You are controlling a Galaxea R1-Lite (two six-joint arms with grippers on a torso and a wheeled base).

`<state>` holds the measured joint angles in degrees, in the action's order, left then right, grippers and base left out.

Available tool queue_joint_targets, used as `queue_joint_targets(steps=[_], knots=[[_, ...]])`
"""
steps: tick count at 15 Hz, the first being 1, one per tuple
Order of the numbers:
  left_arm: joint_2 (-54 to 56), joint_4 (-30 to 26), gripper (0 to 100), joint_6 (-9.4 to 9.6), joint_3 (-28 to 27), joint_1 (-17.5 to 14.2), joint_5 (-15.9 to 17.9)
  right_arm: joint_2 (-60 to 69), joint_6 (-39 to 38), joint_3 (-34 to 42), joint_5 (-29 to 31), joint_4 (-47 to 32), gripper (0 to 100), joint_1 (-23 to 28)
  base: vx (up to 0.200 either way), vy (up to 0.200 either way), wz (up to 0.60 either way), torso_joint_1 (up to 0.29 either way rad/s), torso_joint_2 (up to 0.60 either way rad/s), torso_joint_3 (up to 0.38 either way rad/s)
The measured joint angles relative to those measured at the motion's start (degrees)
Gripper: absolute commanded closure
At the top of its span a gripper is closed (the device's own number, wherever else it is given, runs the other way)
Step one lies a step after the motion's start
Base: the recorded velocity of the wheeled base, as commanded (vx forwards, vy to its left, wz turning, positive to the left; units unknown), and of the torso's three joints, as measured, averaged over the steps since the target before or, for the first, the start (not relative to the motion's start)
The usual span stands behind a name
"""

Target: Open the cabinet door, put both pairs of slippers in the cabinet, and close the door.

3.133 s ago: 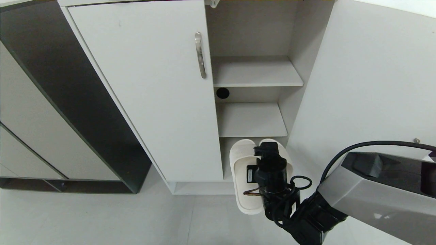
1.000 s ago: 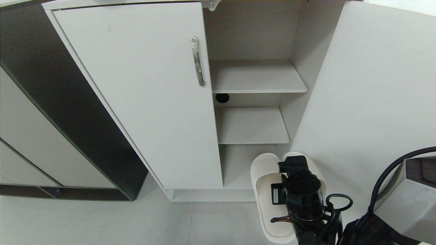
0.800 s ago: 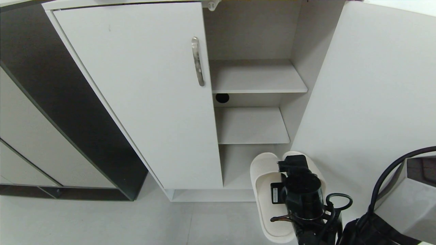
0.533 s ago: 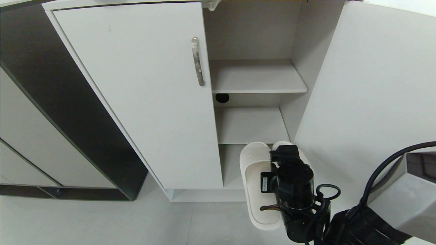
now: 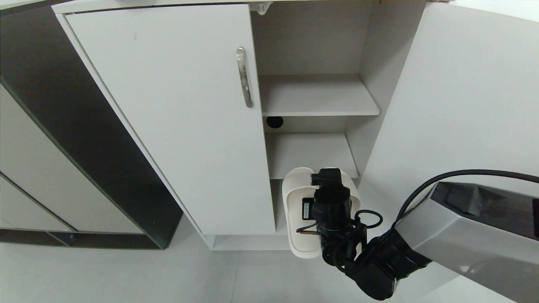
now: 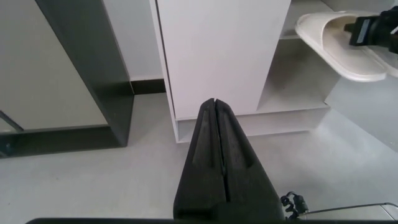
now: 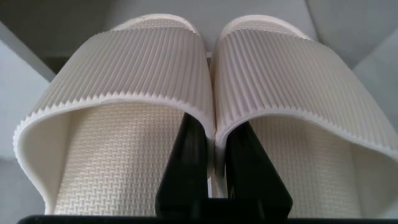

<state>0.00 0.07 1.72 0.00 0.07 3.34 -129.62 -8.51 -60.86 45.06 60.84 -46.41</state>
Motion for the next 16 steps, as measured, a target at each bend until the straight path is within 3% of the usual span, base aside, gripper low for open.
queue_joint_targets(steps=[4,9,16], knots=[[0.0,0.0,100,0.02,0.0,0.0,0.0,-1.2,0.1,-0.7,-0.1,0.1,100,0.4,0.200,0.000,0.00,0.001,0.00,0.001],[0.0,0.0,100,-0.20,0.0,0.0,0.0,-2.1,1.8,-2.4,-0.6,-0.2,100,0.9,0.000,0.000,0.00,0.000,0.00,0.000],[0.0,0.0,100,-0.30,0.0,0.0,-0.2,-8.6,4.9,-15.2,-6.7,-2.9,100,5.8,0.000,0.000,0.00,0.000,0.00,0.000]])
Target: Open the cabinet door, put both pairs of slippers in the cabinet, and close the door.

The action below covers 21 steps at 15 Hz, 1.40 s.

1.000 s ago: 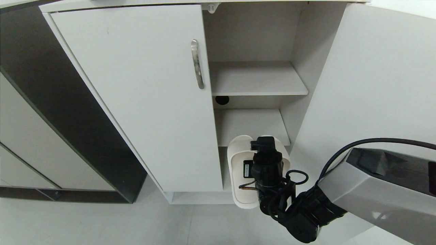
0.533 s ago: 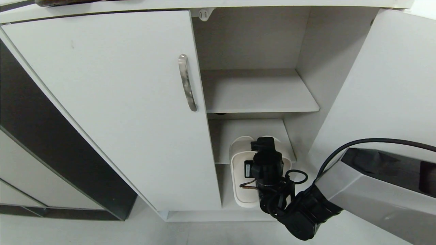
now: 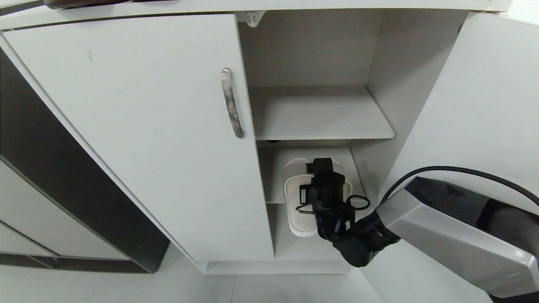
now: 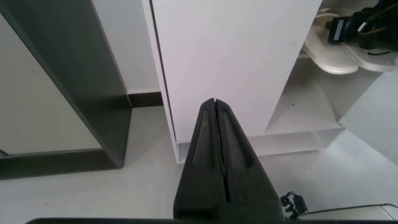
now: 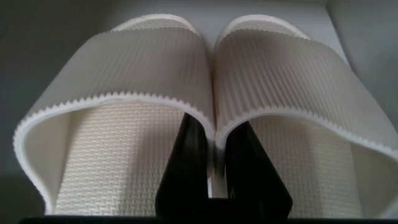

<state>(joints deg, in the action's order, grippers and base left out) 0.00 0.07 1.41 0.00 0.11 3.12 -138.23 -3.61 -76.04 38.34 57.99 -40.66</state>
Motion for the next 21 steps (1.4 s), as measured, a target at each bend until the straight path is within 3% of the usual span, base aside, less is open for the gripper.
queue_joint_targets(steps=[12,19,20,21], knots=[[0.0,0.0,100,-0.20,0.0,0.0,-1.0,-7.1,-0.1,-23.6,-0.1,-14.0,100,3.4,0.000,0.000,0.00,0.000,0.00,0.000],[0.0,0.0,100,-0.20,0.0,0.0,-1.0,-9.4,-0.3,-26.8,-0.1,-15.7,100,4.5,0.000,0.000,0.00,0.000,0.00,0.000],[0.0,0.0,100,-0.20,0.0,0.0,-1.0,-9.5,-0.3,-26.9,-0.1,-15.8,0,4.5,0.000,0.000,0.00,0.000,0.00,0.000],[0.0,0.0,100,-0.20,0.0,0.0,-1.0,-9.7,-0.3,-27.0,-0.1,-15.9,0,4.5,0.000,0.000,0.00,0.000,0.00,0.000]])
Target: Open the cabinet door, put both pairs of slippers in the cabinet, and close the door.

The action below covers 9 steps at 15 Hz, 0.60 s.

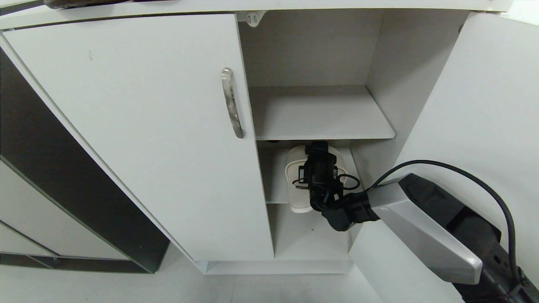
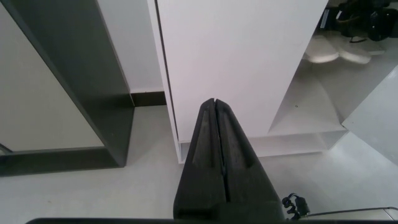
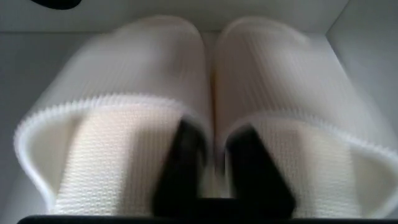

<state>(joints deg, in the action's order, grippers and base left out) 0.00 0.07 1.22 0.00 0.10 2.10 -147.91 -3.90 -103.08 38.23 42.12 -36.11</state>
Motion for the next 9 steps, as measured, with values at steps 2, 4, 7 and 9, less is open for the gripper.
queue_joint_targets(steps=[2,4,7,9], knots=[[0.0,0.0,100,0.00,0.0,0.0,0.0,-0.2,0.0,0.1,0.1,0.0,0,0.0,0.000,0.000,0.00,0.000,0.00,0.000],[0.0,0.0,100,0.00,0.0,0.0,0.0,0.0,0.0,1.0,0.4,0.3,0,-0.2,0.000,0.000,0.00,0.000,0.00,0.000],[0.0,0.0,100,0.00,0.0,0.0,0.1,3.1,-0.1,7.1,1.2,2.3,0,-1.4,0.000,0.000,0.00,0.000,0.00,0.000],[0.0,0.0,100,-0.02,0.0,0.0,0.1,7.1,-0.1,15.4,2.2,5.3,0,-3.2,0.000,0.000,0.00,0.000,0.00,0.000]])
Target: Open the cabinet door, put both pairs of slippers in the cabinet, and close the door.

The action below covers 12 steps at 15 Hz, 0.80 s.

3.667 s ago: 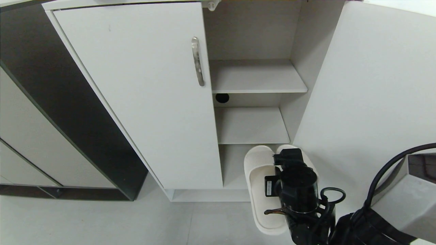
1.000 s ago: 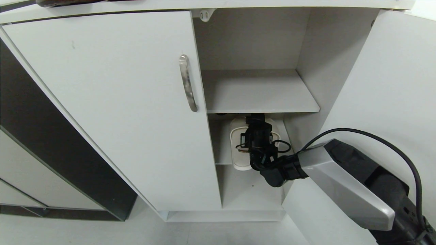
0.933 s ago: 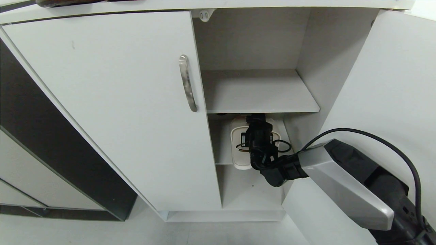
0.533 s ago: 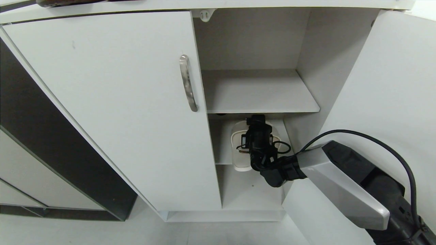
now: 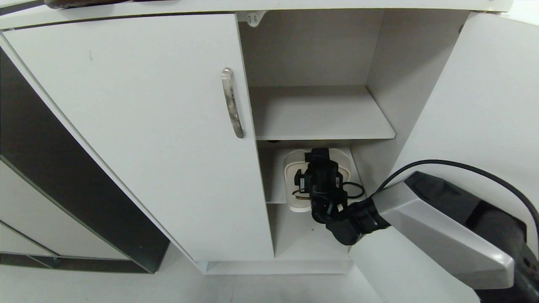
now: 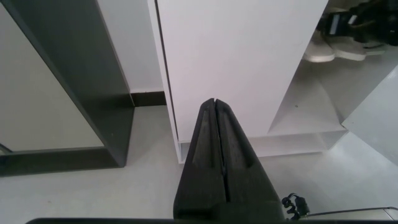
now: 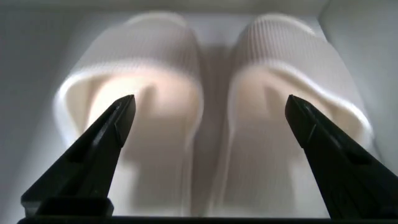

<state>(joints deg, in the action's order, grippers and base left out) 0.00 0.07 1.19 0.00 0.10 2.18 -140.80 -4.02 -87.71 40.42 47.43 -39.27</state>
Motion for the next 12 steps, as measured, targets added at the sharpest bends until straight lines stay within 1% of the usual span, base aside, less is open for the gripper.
queue_joint_targets(steps=[5,7,8,12], knots=[[0.0,0.0,100,-0.02,0.0,0.0,0.0,12.8,-1.9,26.9,1.7,8.3,0,-5.9,0.000,0.000,0.00,0.000,0.00,0.000],[0.0,0.0,100,-0.05,0.0,0.0,0.1,17.3,-2.6,34.2,1.7,11.0,0,-7.6,0.000,0.000,0.00,0.000,0.00,0.000],[0.0,0.0,100,0.00,0.0,0.0,0.2,18.9,-2.8,35.6,1.7,11.5,0,-8.1,0.000,0.000,0.00,0.000,0.00,0.000],[0.0,0.0,100,0.02,0.0,0.0,0.2,21.8,-2.8,37.5,1.8,11.5,0,-8.5,-0.200,0.000,0.00,0.006,0.00,0.001]])
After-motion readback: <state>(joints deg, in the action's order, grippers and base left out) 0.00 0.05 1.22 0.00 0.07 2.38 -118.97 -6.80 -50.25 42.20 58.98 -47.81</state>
